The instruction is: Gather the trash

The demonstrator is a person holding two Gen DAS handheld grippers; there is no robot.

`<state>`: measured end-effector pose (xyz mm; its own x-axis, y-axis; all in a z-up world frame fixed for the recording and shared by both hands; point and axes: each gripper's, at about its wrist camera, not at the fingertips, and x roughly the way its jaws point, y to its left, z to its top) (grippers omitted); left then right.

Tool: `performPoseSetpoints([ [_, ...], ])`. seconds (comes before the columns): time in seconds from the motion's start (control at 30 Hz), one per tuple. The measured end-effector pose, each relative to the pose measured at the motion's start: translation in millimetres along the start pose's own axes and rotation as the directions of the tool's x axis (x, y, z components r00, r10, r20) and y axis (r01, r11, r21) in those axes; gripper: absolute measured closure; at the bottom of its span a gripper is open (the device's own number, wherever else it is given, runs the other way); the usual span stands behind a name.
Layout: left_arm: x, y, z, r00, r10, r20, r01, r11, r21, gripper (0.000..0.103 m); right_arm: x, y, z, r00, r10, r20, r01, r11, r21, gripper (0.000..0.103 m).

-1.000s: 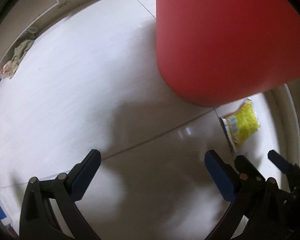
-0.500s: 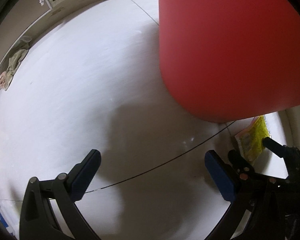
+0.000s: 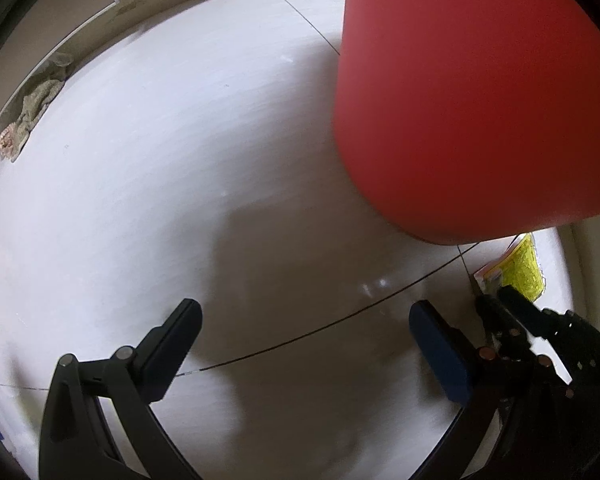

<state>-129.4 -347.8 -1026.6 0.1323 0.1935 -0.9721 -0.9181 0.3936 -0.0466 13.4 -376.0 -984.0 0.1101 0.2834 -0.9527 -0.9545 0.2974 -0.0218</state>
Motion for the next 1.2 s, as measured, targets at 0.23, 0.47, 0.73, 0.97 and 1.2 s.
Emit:
performPoseSetpoints([
  [0.23,1.8,-1.8,-5.1,1.000,-0.001,-0.002,0.001,1.000,0.014,0.000,-11.0,-9.7,-5.6,0.997,0.070,0.014,-0.071,0.993,0.097,0.103],
  [0.47,-6.0,-11.5,-16.3,1.000,-0.017,-0.002,0.017,0.999,0.036,0.000,-32.4,-25.8,0.7,0.995,0.088,0.051,-0.095,0.982,0.163,0.103],
  [0.73,-45.1,-19.2,-21.3,0.997,-0.075,0.005,0.074,0.994,0.080,0.000,-85.8,-41.7,13.8,0.991,0.093,0.100,-0.112,0.971,0.212,0.103],
  [0.97,-114.8,-20.4,-15.9,0.997,-0.070,0.012,0.067,0.989,0.129,0.000,-149.4,-59.0,25.2,0.987,0.118,0.110,-0.141,0.959,0.245,0.103],
  [1.2,-238.0,-23.1,-8.0,0.996,-0.085,0.035,0.079,0.986,0.150,0.000,-245.5,-46.3,38.2,0.982,0.124,0.142,-0.156,0.958,0.242,0.103],
])
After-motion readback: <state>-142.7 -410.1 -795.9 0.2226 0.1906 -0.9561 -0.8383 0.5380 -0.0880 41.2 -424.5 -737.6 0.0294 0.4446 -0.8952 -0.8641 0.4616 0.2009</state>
